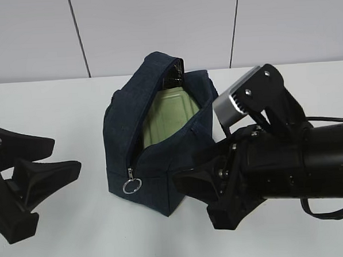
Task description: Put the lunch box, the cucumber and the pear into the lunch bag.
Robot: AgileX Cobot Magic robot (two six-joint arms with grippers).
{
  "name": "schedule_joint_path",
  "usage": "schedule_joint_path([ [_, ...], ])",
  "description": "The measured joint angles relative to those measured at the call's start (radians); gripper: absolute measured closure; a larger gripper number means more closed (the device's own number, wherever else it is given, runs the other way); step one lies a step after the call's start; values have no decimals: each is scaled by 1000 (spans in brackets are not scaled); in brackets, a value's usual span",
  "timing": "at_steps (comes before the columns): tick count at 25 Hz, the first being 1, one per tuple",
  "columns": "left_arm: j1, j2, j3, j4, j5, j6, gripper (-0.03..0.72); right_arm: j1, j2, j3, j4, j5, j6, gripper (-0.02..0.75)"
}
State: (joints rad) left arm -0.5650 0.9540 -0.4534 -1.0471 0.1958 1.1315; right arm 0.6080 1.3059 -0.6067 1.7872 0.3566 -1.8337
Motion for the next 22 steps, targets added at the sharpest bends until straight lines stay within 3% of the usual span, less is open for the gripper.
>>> schedule_joint_path([
  [6,0,0,0,-61,1,0,367,0,2,0,2,3,-2,365],
  [22,0,0,0,-71,2,0,440,0,3,0,2,55,93,367],
])
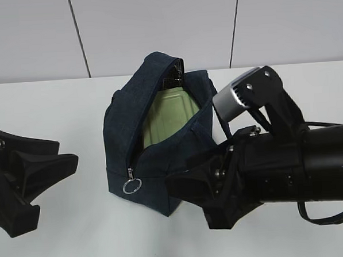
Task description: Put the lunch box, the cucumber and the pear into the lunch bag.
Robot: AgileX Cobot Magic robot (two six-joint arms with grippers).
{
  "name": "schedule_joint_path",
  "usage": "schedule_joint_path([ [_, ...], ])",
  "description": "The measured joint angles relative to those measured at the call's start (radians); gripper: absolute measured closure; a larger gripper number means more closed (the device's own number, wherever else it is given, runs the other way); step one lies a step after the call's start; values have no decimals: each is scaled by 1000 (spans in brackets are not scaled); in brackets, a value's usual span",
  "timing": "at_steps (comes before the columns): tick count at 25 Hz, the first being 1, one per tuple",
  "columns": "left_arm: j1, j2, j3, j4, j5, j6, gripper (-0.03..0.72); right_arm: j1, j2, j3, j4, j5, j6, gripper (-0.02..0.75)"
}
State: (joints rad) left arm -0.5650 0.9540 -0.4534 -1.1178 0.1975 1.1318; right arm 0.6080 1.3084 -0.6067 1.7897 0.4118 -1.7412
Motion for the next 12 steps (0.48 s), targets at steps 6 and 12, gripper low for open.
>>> schedule_joint_path([
  [6,0,0,0,-1,0,0,447,0,0,-7,-230,9,236,367],
  [12,0,0,0,-2,1,0,447,22,-15,-36,-996,-105,970,367],
])
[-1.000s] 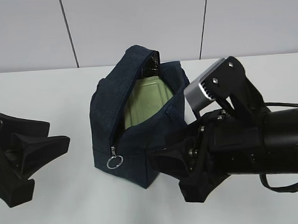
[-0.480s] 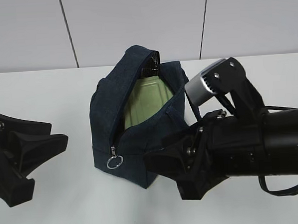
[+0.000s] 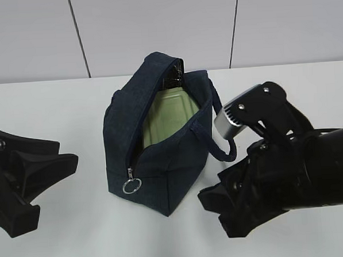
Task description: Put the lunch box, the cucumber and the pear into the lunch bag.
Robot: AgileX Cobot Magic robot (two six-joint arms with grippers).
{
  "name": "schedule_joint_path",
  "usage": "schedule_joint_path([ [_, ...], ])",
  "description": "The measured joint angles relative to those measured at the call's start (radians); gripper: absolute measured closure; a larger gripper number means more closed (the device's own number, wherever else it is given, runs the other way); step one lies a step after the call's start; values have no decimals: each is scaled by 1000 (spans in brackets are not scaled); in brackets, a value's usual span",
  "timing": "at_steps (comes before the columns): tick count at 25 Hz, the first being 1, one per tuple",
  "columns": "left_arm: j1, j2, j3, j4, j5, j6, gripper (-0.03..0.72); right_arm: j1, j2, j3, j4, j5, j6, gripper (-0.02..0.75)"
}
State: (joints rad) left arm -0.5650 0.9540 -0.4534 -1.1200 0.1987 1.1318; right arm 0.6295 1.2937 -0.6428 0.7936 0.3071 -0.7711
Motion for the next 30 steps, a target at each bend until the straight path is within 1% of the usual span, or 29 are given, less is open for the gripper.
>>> schedule_joint_path([
  [1,0,0,0,0,0,0,447,18,-6,0,-132,-38,136,367],
  [3,0,0,0,0,0,0,447,66,-21,0,-296,-105,309,367],
  [6,0,0,0,0,0,0,447,147,-24,27,-363,-237,378,367],
  [8,0,0,0,0,0,0,447,204,-24,90,-375,-391,416,367],
  [10,0,0,0,0,0,0,447,257,-22,146,-389,-506,455,367],
  [11,0,0,0,0,0,0,447,277,-16,176,-415,-567,480,367],
  [14,0,0,0,0,0,0,447,300,28,218,-585,-701,580,367],
  [16,0,0,0,0,0,0,447,302,80,218,-664,-767,619,367],
  [18,0,0,0,0,0,0,447,303,158,218,-704,-841,638,367],
  [23,0,0,0,0,0,0,447,303,367,209,-717,-1035,669,367],
  [28,0,0,0,0,0,0,447,303,478,132,-717,-1075,704,365],
  [30,0,0,0,0,0,0,447,303,504,93,-699,-1082,706,364],
])
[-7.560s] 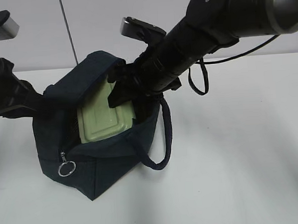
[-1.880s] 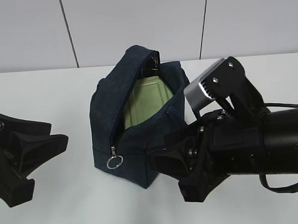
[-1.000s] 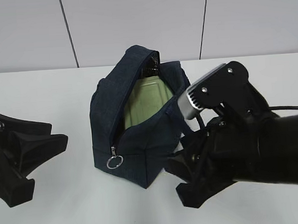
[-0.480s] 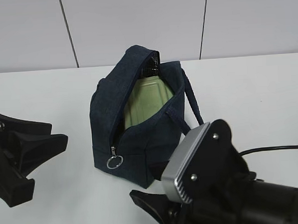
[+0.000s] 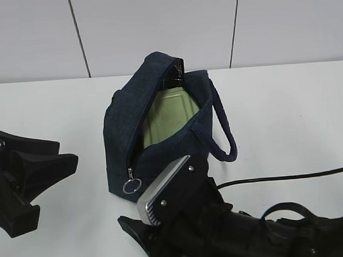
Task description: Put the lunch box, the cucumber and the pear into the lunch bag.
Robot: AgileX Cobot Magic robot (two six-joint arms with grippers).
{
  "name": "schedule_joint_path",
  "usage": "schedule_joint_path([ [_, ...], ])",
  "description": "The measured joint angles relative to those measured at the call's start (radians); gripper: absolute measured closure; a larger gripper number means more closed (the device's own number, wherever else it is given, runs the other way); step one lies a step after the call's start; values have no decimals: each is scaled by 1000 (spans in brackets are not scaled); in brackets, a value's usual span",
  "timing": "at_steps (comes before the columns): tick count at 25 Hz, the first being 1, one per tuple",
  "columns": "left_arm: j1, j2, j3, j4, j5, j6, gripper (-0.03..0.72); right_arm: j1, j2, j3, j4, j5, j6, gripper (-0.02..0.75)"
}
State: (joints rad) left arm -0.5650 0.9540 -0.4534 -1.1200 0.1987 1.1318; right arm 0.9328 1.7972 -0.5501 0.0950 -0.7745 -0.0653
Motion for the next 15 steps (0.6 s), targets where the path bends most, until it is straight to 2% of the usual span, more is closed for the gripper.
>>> schedule_joint_path([
  [4,0,0,0,0,0,0,447,0,50,-38,74,-11,1,360],
  [9,0,0,0,-9,0,0,447,0,108,-61,109,-23,4,358],
  [15,0,0,0,-28,0,0,447,0,144,-93,190,-31,4,325],
])
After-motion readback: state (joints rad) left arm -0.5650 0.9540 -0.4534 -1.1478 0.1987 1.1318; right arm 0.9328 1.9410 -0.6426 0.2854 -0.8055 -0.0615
